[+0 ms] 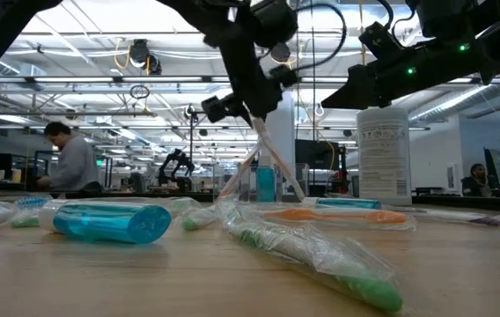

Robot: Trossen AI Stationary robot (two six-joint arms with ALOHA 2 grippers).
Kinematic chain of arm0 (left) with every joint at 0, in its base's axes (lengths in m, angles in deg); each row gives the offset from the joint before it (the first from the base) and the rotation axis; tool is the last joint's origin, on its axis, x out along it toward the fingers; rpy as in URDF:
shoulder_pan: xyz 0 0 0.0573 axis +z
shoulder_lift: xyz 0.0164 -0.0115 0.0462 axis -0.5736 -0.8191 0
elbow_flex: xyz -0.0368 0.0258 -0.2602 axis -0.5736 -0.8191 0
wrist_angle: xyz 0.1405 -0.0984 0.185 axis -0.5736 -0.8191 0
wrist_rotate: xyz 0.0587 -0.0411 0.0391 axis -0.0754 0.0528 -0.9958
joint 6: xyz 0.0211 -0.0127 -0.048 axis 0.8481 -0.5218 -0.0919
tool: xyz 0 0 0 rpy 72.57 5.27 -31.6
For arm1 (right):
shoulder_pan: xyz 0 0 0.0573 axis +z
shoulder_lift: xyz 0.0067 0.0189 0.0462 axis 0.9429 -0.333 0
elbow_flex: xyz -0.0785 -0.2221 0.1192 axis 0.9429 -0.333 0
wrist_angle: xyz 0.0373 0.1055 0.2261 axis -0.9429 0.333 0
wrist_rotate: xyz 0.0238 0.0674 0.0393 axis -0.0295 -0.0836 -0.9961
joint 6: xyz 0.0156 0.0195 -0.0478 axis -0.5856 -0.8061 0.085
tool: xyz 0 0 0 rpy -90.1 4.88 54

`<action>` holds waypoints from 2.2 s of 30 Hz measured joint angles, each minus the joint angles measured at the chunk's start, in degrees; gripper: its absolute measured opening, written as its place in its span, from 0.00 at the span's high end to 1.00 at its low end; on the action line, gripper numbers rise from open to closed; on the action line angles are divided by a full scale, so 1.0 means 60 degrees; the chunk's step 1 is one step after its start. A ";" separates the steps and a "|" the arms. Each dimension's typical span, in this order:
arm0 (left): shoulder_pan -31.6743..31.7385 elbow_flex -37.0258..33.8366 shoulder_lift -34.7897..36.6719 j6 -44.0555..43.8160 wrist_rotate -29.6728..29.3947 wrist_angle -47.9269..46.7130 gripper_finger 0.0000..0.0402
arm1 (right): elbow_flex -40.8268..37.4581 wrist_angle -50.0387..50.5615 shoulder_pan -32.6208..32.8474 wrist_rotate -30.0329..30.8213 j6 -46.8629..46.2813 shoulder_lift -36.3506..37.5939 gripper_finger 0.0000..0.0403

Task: Pick & Place toothbrushing station
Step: Put the blue toothbrush into the transparent organizer

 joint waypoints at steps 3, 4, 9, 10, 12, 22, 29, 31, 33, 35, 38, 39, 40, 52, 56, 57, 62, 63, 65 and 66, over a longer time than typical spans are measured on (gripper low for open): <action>-0.0149 0.0000 0.0389 -0.0664 -0.0036 0.0056 0.68 | 0.0000 0.0062 0.0000 0.0000 -0.0280 0.0000 0.58; -0.0183 0.0000 0.0570 -0.1030 -0.0076 -0.0015 0.68 | 0.0000 0.0103 0.0000 -0.0004 -0.0426 0.0000 0.58; -0.0140 0.0000 0.2005 -0.3983 0.0069 -0.0618 0.68 | 0.0000 0.0539 -0.0004 -0.1044 -0.1090 0.0000 0.58; -0.0103 0.0000 0.2368 -0.4849 0.0181 -0.0806 0.68 | 0.0000 0.0549 -0.0004 -0.1307 -0.1149 0.0000 0.58; 0.0017 0.0000 0.3088 -0.6938 0.0623 -0.1431 0.68 | 0.0000 0.0515 -0.0001 -0.1863 -0.1171 0.0000 0.58; 0.1104 -0.0010 0.5989 -1.6007 0.5387 -0.5737 0.68 | 0.0000 0.0244 -0.0040 -0.2284 -0.2198 -0.0004 0.58; 0.0755 -0.2099 0.7223 -1.6893 0.5303 -0.5398 0.68 | 0.0000 -0.0635 -0.0081 -0.2819 -0.2563 -0.0445 0.58; 0.0691 -0.3024 0.7633 -1.6946 0.5267 -0.4413 0.68 | 0.0004 -0.1449 -0.0082 -0.3332 -0.2601 -0.0925 0.58; 0.0640 -0.3894 0.7992 -1.7028 0.5249 -0.3524 0.68 | 0.0081 -0.2237 -0.0075 -0.3742 -0.2608 -0.1591 0.58; 0.0591 -0.4642 0.8238 -1.7141 0.5247 -0.2974 0.68 | 0.0431 -0.2478 -0.0076 -0.3961 -0.2662 -0.2313 0.59; 0.0541 -0.5486 0.8431 -1.7241 0.5245 -0.2159 0.68 | 0.1364 -0.2166 -0.0087 -0.4053 -0.2851 -0.3391 0.64; 0.0544 -0.5707 0.8481 -1.7277 0.5246 -0.2030 0.68 | 0.1755 -0.1969 -0.0087 -0.4067 -0.2856 -0.3745 0.67; 0.0544 -0.5882 0.8505 -1.7310 0.5246 -0.1894 0.68 | 0.2152 -0.1713 -0.0094 -0.4073 -0.2851 -0.4061 0.71; 0.0541 -0.6448 0.8476 -1.7218 0.5257 -0.1450 0.68 | 0.4982 -0.0391 -0.1292 -0.3465 -0.3172 -0.5948 0.99; 0.0540 -0.6448 0.8476 -1.7216 0.5249 -0.1392 0.68 | 0.5101 -0.0009 -0.1713 -0.3326 -0.3171 -0.6029 0.99; 0.0540 -0.6448 0.8477 -1.7212 0.5249 -0.1396 0.68 | 0.5119 -0.0024 -0.1770 -0.3033 -0.3166 -0.6026 1.00; 0.0540 -0.6448 0.8476 -1.6889 0.5248 -0.1414 0.68 | 0.5118 0.0299 -0.1807 -0.0587 -0.2227 -0.5800 1.00; 0.0540 -0.6448 0.8480 -1.6863 0.5247 -0.1414 0.68 | 0.5118 0.0381 -0.1807 -0.0152 -0.2042 -0.5709 1.00; 0.0540 -0.6448 0.8476 -1.6867 0.5247 -0.1414 0.68 | 0.5133 0.0639 -0.1803 0.0684 -0.1839 -0.5565 1.00; 0.0540 -0.6448 0.8476 -1.6865 0.5246 -0.1414 0.68 | 0.5128 0.0917 -0.1803 0.1044 -0.1745 -0.5448 1.00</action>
